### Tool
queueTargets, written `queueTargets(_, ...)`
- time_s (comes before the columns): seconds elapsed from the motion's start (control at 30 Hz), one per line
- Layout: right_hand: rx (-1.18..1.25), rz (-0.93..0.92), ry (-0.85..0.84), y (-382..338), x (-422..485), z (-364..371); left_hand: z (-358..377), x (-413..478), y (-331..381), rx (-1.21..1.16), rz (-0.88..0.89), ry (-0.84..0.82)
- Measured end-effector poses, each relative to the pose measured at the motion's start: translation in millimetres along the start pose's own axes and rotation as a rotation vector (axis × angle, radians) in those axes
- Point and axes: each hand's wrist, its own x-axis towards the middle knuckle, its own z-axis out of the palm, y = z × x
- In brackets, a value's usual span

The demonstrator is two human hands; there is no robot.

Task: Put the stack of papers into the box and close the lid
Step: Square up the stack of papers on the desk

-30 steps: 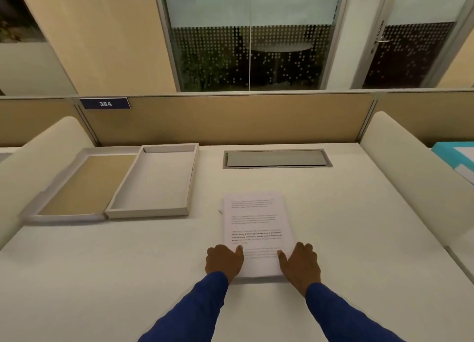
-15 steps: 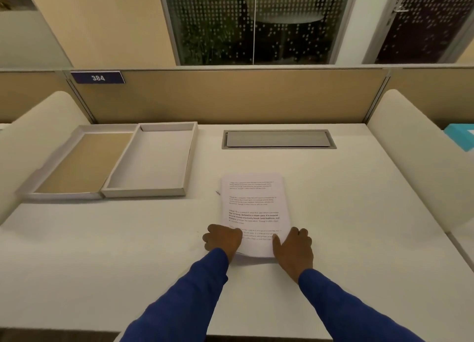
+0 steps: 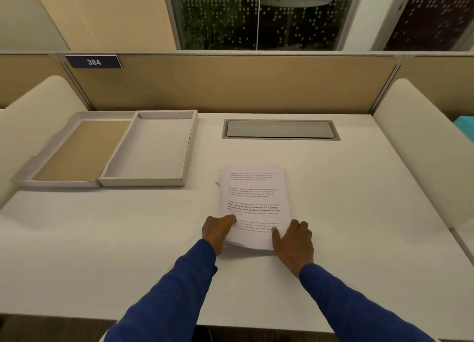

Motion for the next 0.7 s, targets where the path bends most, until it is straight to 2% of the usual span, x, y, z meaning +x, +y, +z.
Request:
queueTargets(0.17, -0.001, -0.004, 0.004, 1.0, -0.6, -0.7, -8.6, 13.7, 2.4, -0.036, -0.016, -0.020)
queueTargets(0.4, 0.007, 0.004, 0.004, 0.3, -0.1, -3.0, -12.2, 20.1, 37.5, 0.003, -0.083, -0.291)
queueTargets(0.57, 0.014, 0.034, -0.027, -1.8, 4.3, -5.4, -9.6, 25.8, 43.1, 0.244, 0.061, -0.361)
queueTargets(0.7, 0.061, 0.093, -0.059, -5.9, 14.0, -13.0, -12.2, 21.6, 40.6, 0.222, 0.147, -0.380)
